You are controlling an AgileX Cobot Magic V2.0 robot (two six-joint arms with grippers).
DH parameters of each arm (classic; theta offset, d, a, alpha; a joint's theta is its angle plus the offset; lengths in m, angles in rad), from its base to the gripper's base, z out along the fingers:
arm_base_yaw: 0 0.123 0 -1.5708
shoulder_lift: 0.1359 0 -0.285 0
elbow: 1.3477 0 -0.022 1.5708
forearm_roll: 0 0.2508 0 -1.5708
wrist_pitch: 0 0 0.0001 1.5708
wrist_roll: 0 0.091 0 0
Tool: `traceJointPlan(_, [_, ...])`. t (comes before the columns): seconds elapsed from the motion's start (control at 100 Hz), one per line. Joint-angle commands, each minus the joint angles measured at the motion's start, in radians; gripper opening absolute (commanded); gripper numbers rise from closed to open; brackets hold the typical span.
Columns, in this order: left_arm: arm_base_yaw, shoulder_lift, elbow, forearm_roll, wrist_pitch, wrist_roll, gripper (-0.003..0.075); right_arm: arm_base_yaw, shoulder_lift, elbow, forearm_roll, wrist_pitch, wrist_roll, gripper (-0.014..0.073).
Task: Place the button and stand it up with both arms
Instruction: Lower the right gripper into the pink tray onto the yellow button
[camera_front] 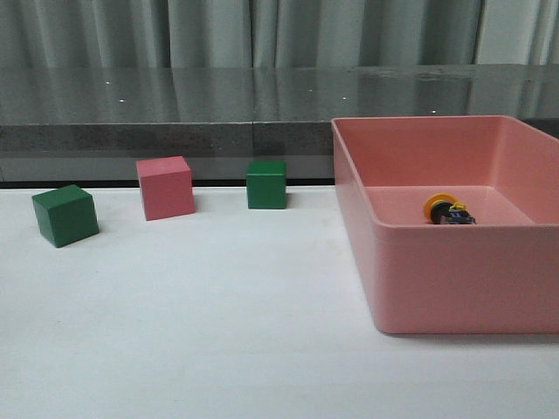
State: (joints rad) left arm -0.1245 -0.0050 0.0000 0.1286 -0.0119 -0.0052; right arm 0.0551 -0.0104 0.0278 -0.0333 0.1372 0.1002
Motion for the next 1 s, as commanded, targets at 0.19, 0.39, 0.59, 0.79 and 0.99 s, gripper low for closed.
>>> traceJointPlan(0.19, [0.005, -0.03, 0.046, -0.008, -0.078, -0.01, -0.002, -0.007, -0.02, -0.015, 0.001, -0.096, 0.002, -0.0061])
traceJointPlan(0.39, [0.005, -0.03, 0.046, -0.008, -0.078, -0.01, -0.0019, -0.007, -0.019, -0.056, 0.095, -0.208, 0.022, -0.0061])
traceJointPlan(0.59, [0.005, -0.03, 0.046, -0.008, -0.078, -0.01, -0.002, -0.007, 0.094, -0.318, 0.092, 0.001, -0.007, -0.0061])
traceJointPlan(0.79, [0.005, -0.03, 0.046, -0.008, -0.078, -0.01, -0.002, -0.007, 0.434, -0.662, 0.093, 0.314, -0.135, -0.0061])
traceJointPlan(0.99, [0.005, -0.03, 0.046, -0.008, -0.078, -0.01, -0.002, -0.007, 0.72, -0.879, 0.148, 0.309, -0.133, -0.0061])
